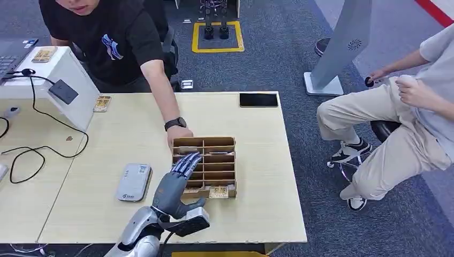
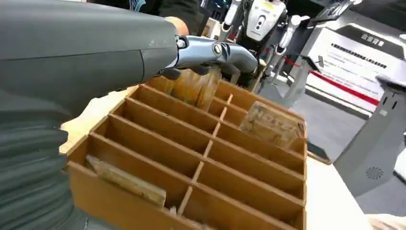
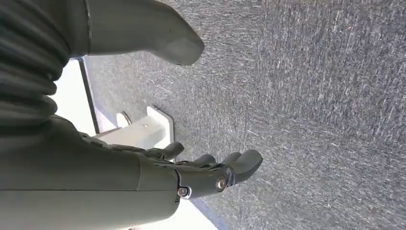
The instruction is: Pass the card to the sensor for recognition and then transmit it.
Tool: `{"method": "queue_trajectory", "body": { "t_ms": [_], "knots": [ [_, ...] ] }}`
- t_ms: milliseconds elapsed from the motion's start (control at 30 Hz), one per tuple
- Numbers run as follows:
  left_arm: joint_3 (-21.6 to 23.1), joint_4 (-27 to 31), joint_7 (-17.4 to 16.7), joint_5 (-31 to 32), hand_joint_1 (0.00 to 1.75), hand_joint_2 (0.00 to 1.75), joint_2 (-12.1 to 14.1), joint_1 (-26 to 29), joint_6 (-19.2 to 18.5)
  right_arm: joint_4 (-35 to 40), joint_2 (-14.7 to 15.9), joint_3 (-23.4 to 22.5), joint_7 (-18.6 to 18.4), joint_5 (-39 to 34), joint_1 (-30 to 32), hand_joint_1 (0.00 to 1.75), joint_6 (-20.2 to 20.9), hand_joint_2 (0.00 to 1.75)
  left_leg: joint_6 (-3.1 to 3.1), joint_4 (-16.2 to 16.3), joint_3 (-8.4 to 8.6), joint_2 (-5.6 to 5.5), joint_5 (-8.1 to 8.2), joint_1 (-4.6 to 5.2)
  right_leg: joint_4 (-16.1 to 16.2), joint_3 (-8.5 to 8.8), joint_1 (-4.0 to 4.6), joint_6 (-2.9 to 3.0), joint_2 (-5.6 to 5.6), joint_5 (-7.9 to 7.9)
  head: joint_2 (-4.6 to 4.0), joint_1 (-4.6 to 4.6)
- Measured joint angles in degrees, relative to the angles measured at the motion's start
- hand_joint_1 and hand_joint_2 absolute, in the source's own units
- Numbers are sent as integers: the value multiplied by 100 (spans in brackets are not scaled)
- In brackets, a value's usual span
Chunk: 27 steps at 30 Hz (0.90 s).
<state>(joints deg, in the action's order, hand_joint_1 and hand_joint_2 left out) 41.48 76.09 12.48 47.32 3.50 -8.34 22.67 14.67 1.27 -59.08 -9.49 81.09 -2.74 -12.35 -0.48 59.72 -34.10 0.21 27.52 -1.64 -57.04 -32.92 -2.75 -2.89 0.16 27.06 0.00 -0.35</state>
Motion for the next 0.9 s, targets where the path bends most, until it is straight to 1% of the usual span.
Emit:
{"method": "queue_trajectory", "body": {
  "t_ms": [233,367,533,767,833,900],
  "knots": [
    [72,-193,-55,122,0,175,-79,-10,33,0,0,0,-2,18,2,0,-4,175,0,0,0,0,0,0,0,-1,0,0,0,0,0,0],
    [75,-297,-39,140,0,175,-123,-10,179,0,0,-2,0,18,2,0,-7,175,0,0,-1,0,0,0,0,-1,0,0,0,0,0,0],
    [75,-459,166,66,0,175,-193,-6,596,0,0,-13,11,37,3,0,-7,175,0,0,-1,0,0,0,0,0,0,0,0,0,-2,0],
    [72,-713,372,223,0,175,-315,11,1432,-2,0,-20,24,51,2,0,2,175,0,0,-2,-1,0,0,0,0,0,0,-1,0,0,2],
    [44,-756,488,440,0,175,-381,37,1615,-2,0,-26,31,53,2,0,2,175,0,0,-3,-1,0,0,0,0,0,0,-1,0,0,0],
    [-112,-759,630,733,0,175,-501,110,1668,-2,0,-33,33,53,2,0,2,175,0,0,-3,-1,0,0,0,0,0,0,-1,0,0,2]
  ]
}}
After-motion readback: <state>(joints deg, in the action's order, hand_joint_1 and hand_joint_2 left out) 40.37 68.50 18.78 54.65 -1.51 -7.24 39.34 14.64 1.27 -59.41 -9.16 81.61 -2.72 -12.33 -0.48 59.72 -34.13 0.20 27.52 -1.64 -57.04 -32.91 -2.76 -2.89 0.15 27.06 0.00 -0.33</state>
